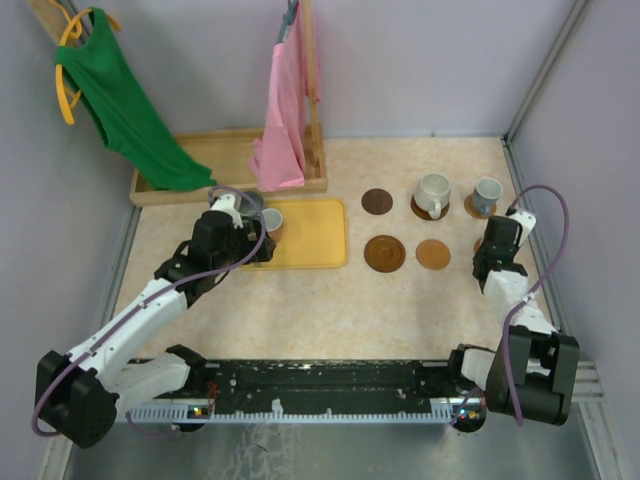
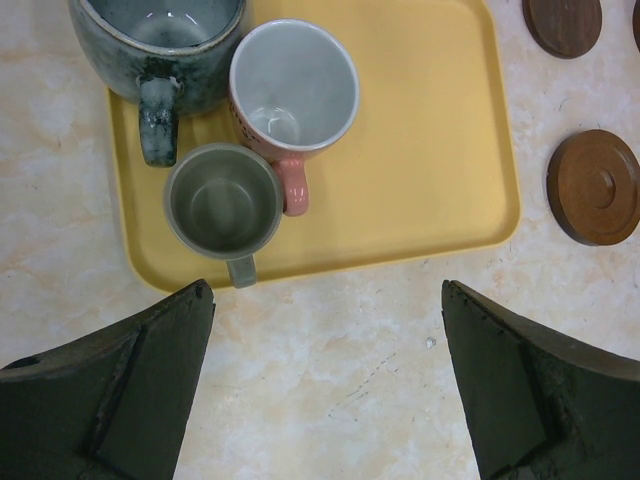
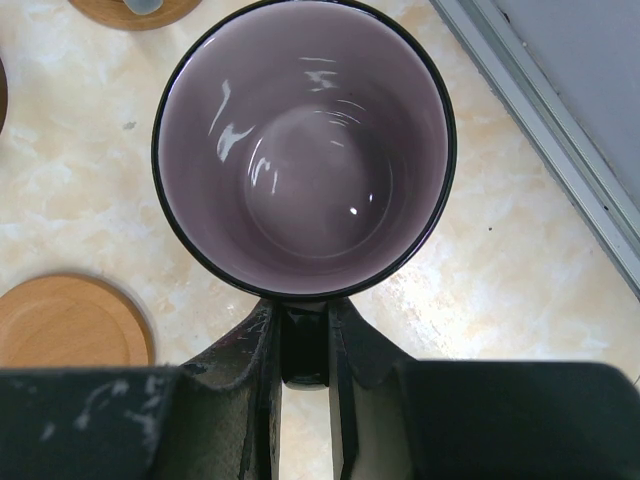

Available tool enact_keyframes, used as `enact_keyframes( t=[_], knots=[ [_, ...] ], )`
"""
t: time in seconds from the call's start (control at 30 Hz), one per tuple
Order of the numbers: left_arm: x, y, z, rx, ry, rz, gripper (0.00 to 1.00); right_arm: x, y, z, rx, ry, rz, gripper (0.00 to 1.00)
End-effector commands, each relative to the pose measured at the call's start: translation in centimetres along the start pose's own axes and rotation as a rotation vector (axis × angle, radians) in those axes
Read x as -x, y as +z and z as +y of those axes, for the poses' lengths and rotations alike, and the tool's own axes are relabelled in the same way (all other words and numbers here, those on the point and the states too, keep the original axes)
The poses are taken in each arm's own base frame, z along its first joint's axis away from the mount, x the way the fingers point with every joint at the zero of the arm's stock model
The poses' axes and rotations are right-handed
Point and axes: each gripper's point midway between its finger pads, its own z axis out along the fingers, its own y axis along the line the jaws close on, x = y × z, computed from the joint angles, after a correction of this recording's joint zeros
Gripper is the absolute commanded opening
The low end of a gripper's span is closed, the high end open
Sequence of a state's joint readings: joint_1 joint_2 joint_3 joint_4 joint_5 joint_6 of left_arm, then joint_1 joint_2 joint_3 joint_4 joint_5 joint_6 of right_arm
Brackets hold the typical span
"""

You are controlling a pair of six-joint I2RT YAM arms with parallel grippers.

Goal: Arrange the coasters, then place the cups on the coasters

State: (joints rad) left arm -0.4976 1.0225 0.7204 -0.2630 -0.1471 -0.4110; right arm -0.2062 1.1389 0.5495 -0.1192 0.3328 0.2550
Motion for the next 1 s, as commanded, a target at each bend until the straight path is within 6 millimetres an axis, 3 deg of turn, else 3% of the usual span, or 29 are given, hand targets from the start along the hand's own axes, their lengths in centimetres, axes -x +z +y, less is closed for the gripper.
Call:
enact_keyframes(
  t=[0.0,0.17,0.4,0.97],
  knots=[
    [0.6,0.2,-0.1,-0.003,0.001,-0.029,1.00,3.5,-0.1,0.6,0.013,0.038,-0.095,0.00],
    [0.7,0.2,-0.1,-0.005,0.000,-0.031,1.00,3.1,-0.2,0.6,0.014,0.033,-0.065,0.02],
    [0.6,0.2,0.0,-0.003,0.000,-0.030,1.00,3.1,-0.5,0.3,0.001,0.040,-0.056,0.16],
    [0.7,0.1,0.0,-0.004,-0.003,-0.033,1.00,3.0,-1.2,-0.2,-0.019,0.054,-0.052,0.33]
  ],
)
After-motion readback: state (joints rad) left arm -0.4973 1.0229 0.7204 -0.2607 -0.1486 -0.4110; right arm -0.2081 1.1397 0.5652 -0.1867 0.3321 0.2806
